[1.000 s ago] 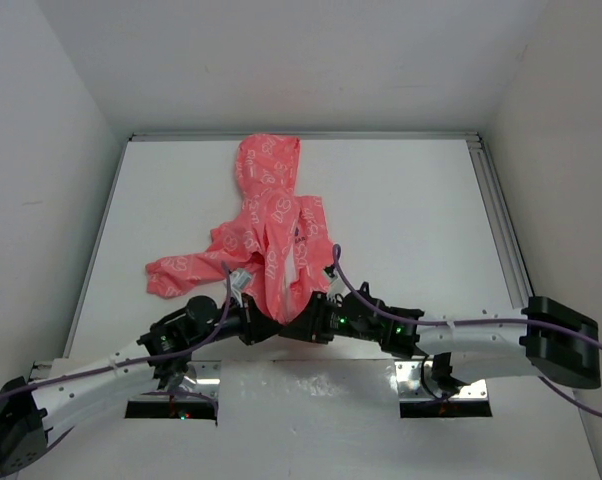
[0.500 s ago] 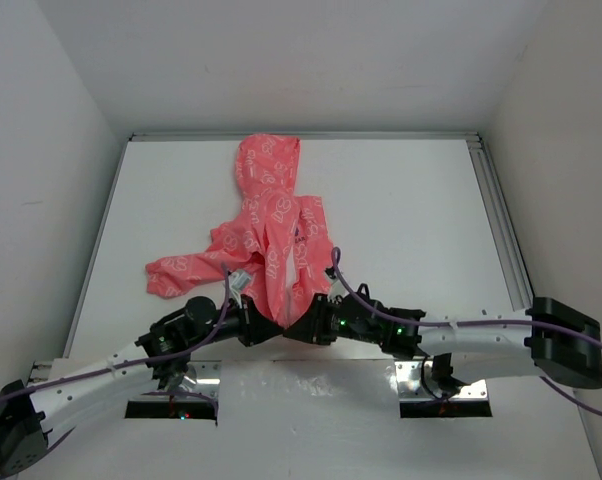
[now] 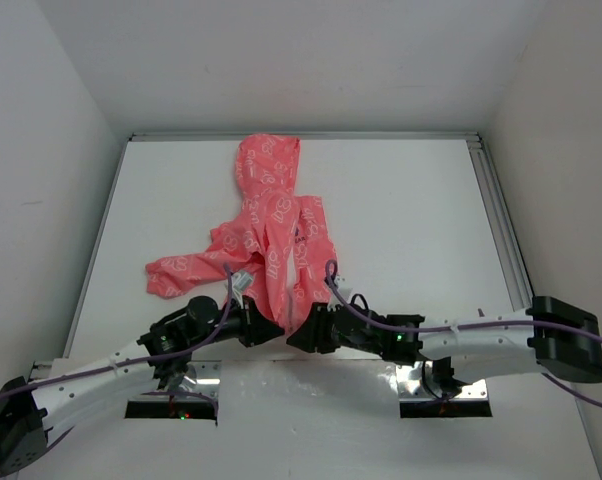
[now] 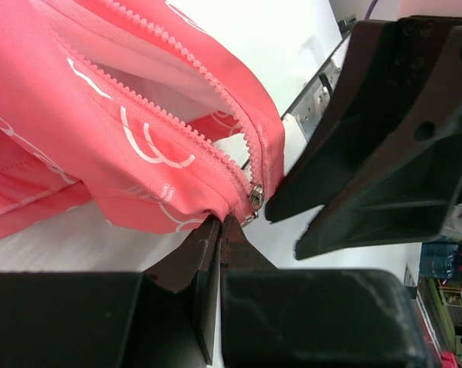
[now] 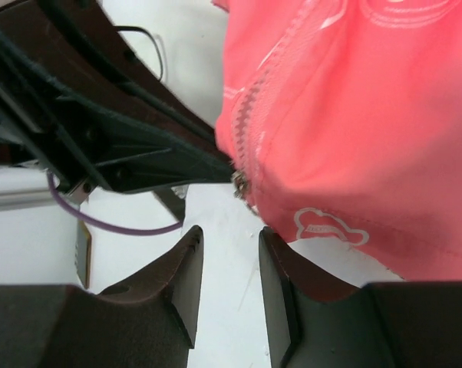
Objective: Zip up the jacket
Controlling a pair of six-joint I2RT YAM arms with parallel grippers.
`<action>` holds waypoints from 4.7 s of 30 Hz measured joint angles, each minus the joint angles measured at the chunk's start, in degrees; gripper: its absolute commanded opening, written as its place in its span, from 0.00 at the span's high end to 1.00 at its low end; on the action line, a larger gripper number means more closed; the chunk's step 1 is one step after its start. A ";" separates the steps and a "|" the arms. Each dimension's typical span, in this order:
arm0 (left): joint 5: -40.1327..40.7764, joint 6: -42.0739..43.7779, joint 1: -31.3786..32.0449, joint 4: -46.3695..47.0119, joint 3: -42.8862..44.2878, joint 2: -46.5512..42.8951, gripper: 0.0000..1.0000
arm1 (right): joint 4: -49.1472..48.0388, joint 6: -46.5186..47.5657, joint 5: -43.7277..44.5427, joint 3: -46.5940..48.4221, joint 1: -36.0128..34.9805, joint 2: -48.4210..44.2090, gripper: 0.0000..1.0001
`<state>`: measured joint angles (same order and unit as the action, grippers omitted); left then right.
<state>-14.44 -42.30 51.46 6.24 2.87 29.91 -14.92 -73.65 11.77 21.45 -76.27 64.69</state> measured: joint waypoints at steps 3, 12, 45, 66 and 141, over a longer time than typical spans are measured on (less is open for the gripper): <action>-0.24 -0.22 0.00 0.09 0.00 -0.02 1.00 | -0.07 -0.04 0.63 0.00 0.00 1.49 0.67; -0.76 -0.87 0.00 0.70 0.00 -0.04 1.00 | -2.23 -0.07 1.14 0.02 0.00 5.86 0.74; -0.83 -1.18 0.00 2.21 0.00 -0.59 1.00 | -8.81 -4.07 -2.03 -0.63 -0.07 4.55 1.00; 4.94 -0.52 -0.04 2.16 0.02 -7.69 1.00 | -28.61 -26.29 -1.07 -7.65 10.19 3.69 1.00; 19.54 16.13 -17.86 -10.58 69.59 79.38 0.41 | -24.48 -15.41 -7.43 -1.64 17.94 14.08 1.00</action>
<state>5.10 -26.17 33.61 -4.34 72.47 109.30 -39.40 -89.06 4.34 19.81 -58.33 78.76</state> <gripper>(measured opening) 0.577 0.002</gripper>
